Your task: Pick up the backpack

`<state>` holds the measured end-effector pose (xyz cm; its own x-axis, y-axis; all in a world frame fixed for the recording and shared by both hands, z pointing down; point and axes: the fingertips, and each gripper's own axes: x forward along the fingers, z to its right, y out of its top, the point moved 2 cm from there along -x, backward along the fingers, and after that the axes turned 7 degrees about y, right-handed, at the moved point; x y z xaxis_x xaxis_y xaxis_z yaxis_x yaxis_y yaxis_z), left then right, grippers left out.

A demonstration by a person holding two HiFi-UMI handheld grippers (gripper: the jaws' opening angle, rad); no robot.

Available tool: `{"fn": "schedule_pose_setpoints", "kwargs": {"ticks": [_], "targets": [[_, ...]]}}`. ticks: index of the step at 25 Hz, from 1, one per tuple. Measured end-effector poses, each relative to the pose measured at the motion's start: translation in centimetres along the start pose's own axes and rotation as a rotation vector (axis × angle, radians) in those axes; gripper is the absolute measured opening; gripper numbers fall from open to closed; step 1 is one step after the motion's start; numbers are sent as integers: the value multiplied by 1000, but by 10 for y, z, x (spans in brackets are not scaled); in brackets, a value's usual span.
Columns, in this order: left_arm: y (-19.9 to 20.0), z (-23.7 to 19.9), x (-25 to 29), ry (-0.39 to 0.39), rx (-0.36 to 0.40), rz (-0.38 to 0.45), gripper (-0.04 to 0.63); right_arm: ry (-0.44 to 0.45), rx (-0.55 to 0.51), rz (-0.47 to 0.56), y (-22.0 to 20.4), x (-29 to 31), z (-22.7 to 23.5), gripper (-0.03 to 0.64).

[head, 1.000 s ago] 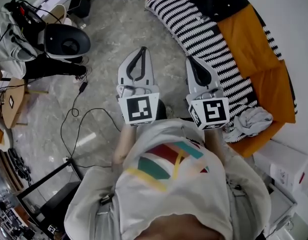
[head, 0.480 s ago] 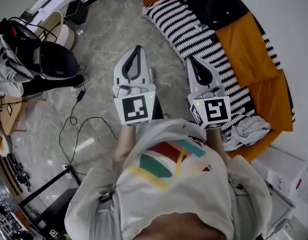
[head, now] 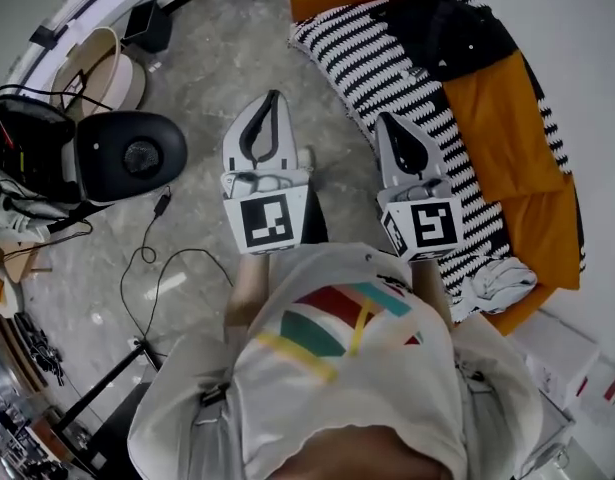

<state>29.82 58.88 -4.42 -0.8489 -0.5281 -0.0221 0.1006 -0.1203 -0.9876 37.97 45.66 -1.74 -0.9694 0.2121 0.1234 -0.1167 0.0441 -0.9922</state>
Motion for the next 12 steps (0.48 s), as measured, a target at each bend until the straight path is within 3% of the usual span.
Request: {"fn": "schedule_pose_setpoints", "kwargs": {"ticks": [7,12], "targets": [[3,-50,92,17,-10,0,14,52,-3,-13,20,95,25,-2],[6,-84,158,6,-6,7,14,30,11,-11,36,163,48,0]]}}
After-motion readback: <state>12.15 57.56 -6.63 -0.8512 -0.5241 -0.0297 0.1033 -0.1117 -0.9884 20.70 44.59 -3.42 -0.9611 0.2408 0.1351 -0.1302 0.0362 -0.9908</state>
